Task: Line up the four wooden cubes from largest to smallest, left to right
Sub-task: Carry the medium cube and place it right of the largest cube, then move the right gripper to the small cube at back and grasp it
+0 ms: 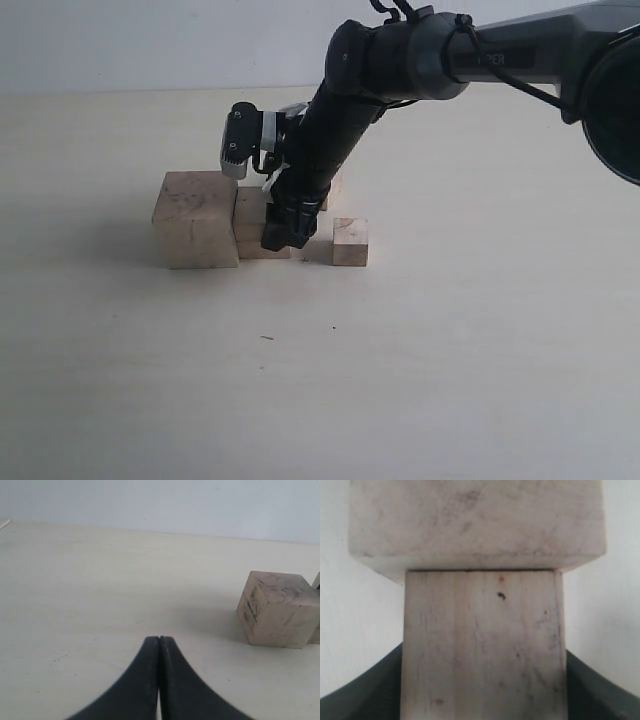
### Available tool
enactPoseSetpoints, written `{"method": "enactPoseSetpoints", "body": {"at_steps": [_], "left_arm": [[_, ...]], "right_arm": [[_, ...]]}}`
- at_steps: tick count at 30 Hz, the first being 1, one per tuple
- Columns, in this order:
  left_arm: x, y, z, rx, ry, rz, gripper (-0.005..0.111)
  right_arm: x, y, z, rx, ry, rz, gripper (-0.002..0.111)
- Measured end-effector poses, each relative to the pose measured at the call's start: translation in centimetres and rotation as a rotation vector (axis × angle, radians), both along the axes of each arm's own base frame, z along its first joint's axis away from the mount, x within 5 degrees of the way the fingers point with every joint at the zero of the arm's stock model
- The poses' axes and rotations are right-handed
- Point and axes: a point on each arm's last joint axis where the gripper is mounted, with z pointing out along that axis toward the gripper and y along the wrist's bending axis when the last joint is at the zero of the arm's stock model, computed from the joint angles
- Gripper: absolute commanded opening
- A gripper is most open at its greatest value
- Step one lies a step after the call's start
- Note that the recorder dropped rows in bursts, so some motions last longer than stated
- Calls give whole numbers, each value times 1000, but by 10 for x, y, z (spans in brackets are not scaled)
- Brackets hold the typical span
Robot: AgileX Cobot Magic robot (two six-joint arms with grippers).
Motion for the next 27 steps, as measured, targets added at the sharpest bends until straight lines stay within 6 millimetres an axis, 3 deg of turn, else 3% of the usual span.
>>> {"method": "enactPoseSetpoints", "body": {"at_steps": [5, 8, 13, 15, 19, 27], "left_arm": [[0, 0, 0, 0, 0, 0, 0], [0, 0, 0, 0, 0, 0, 0], [0, 0, 0, 0, 0, 0, 0], [0, 0, 0, 0, 0, 0, 0], [0, 0, 0, 0, 0, 0, 0], [0, 0, 0, 0, 0, 0, 0]], "right_arm": [[0, 0, 0, 1, -1, -1, 24], [0, 0, 0, 1, -1, -1, 42], [1, 1, -1, 5, 1, -13, 88], [-2, 0, -13, -7, 31, -28, 92], [-1, 1, 3, 17, 6, -57, 91], [-4, -16, 92, 28, -70, -291, 85]]}}
